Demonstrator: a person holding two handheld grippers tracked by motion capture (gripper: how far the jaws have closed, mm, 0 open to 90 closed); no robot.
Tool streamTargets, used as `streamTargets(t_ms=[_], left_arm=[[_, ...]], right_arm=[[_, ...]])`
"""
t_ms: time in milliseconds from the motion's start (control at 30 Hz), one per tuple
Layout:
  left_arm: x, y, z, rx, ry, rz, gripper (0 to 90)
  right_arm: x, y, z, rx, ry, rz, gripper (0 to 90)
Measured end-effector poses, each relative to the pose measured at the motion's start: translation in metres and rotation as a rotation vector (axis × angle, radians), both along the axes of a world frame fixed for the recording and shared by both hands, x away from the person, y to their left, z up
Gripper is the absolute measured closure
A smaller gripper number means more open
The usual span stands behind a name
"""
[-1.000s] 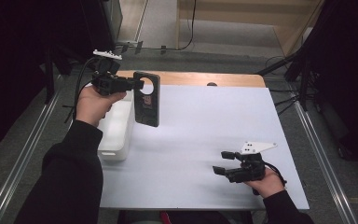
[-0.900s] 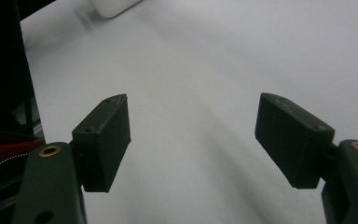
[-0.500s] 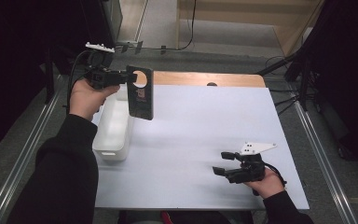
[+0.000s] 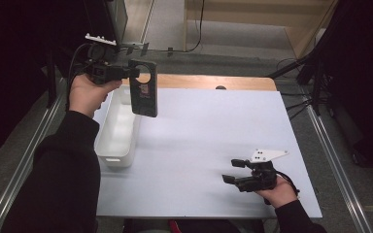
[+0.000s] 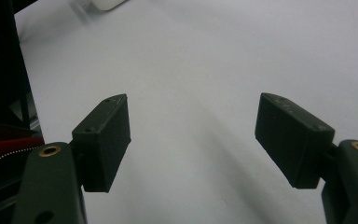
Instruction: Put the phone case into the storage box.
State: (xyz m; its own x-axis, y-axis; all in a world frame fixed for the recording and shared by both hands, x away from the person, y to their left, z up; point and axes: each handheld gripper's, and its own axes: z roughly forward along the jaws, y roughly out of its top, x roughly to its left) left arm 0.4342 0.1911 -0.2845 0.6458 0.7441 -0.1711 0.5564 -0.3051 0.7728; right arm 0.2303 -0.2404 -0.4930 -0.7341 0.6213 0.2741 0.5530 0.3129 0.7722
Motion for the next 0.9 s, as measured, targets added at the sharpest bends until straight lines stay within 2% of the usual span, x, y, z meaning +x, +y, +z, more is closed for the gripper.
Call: streamTargets(t_ms=[200, 467, 667, 900], left_arm=[[0.003, 0.004, 0.006, 0.019, -0.017, 0.023, 70.7], [0.008, 0.02, 0.011, 0.009, -0.027, 0.063, 70.7], [0.011, 0.025, 0.011, 0.013, -0.033, 0.075, 70.7], [0.017, 0.036, 0.009, -0.004, -0.037, 0.11, 70.7]], right_arm=[[0.0, -0.001, 0.0, 0.0, 0.0, -0.005, 25.4], [-0.002, -0.003, 0.003, -0.004, -0.002, -0.013, 25.4], [-0.004, -0.007, 0.011, 0.004, -0.013, -0.025, 25.4], [-0.007, -0.009, 0.017, 0.002, -0.022, -0.02, 25.4]])
